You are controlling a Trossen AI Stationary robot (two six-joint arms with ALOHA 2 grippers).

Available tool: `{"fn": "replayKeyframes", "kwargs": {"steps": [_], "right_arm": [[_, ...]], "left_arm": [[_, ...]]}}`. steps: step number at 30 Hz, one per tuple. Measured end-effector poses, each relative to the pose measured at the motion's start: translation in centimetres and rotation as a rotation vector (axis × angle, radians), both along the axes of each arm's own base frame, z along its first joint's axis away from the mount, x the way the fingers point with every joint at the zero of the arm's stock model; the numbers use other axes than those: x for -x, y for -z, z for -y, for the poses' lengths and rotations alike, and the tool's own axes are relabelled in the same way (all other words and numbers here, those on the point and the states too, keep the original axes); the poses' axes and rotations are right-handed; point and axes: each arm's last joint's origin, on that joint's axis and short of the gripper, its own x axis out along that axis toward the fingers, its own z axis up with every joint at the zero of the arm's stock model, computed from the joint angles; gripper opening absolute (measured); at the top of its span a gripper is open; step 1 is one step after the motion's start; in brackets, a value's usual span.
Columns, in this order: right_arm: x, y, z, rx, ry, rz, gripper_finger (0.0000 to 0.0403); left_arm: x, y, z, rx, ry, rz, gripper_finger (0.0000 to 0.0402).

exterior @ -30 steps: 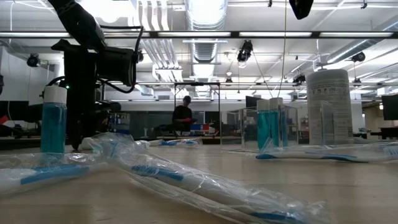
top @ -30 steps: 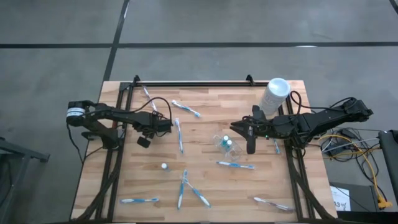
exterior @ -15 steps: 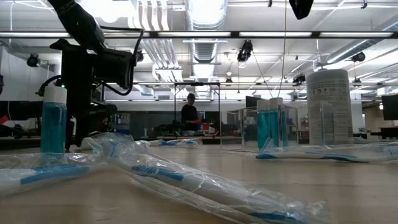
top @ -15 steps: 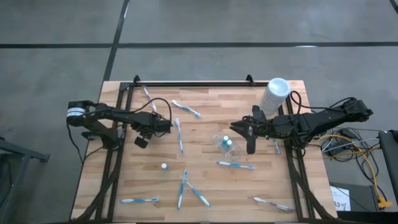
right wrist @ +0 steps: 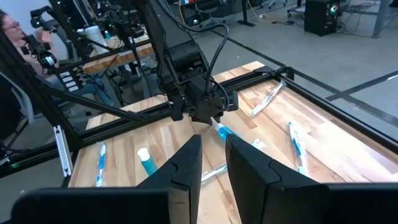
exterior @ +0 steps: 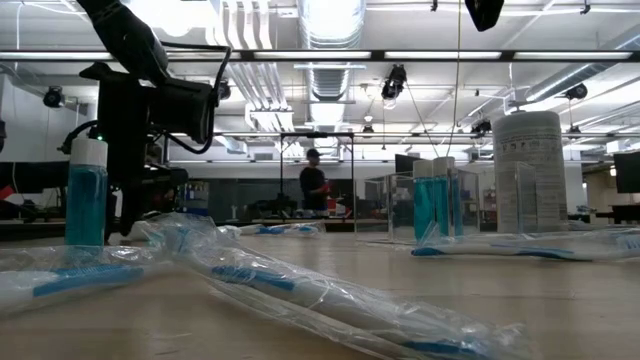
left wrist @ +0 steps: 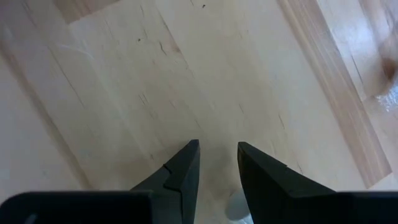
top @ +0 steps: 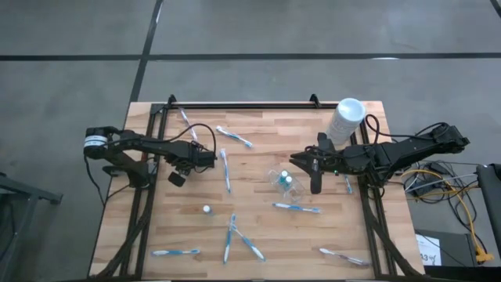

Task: Pick & Place toothbrushing station
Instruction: Put the blue mouthwash into the middle section of the transparent organizer

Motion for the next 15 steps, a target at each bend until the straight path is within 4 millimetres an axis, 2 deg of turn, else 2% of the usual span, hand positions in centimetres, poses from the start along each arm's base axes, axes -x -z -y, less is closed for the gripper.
{"fn": "replayKeyframes", "kwargs": {"steps": [12, 15], "right_arm": [[0.00, -0.01, 0.00, 0.000, 0.000, 0.000, 0.0068], [0.00, -0.01, 0.01, 0.000, 0.000, 0.000, 0.0068]], "left_arm": [[-0.29, 0.03, -0.08, -0.016, 0.001, 0.027, 0.0113], [-0.31, 0.05, -0.05, -0.005, -0.006, 0.032, 0.0124]]}}
